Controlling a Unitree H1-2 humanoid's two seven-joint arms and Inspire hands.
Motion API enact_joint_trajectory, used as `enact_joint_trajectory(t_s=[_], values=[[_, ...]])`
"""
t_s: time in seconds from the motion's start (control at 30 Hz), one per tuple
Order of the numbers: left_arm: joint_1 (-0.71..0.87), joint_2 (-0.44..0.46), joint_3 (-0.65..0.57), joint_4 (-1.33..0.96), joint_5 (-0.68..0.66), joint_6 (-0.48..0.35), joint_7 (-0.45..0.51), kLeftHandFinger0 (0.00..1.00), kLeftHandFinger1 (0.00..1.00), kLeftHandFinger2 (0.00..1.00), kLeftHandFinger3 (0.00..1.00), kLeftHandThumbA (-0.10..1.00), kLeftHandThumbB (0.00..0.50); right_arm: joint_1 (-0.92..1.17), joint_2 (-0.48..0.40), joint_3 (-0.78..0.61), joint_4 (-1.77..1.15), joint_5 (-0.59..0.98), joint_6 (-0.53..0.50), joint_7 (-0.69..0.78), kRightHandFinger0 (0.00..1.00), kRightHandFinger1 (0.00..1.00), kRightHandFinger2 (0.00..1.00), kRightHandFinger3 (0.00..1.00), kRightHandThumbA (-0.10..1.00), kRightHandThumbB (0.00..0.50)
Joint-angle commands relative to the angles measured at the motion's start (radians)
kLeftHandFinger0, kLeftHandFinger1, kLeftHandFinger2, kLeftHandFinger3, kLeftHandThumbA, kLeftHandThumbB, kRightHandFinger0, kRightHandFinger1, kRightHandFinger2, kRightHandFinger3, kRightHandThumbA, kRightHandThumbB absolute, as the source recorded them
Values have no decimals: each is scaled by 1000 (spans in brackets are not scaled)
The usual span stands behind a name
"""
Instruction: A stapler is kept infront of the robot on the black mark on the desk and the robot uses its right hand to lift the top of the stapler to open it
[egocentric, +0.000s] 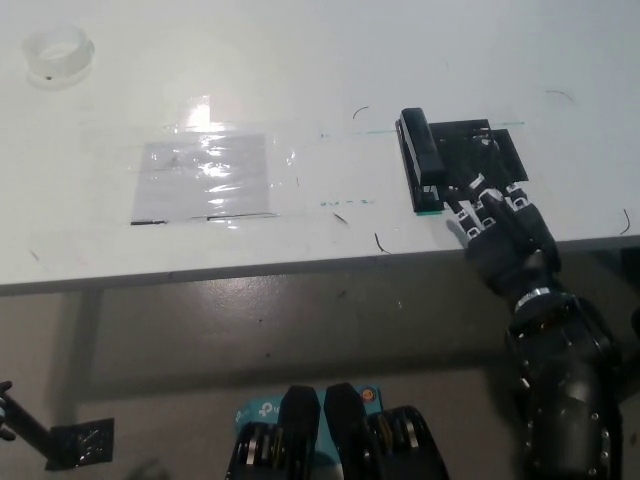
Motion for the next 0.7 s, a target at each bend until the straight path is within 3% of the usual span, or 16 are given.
enact_joint_trajectory(t_s=[0.0, 0.3, 0.67], values=[[-10, 18, 13, -23, -15, -5, 1, 402, 497, 677, 818, 457, 6, -63, 40, -45, -11, 128, 0, -81, 859, 980, 1000, 1000, 1000, 0], [-15, 18, 12, -15, -15, -12, 0, 432, 507, 683, 827, 498, 0, -115, 99, -119, 38, 107, -18, -130, 900, 993, 1000, 1000, 1000, 0], [-12, 7, 14, -29, -18, -18, 4, 420, 506, 662, 811, 530, 7, -188, 96, -155, 161, 67, -72, -129, 884, 983, 1000, 1000, 1000, 0]])
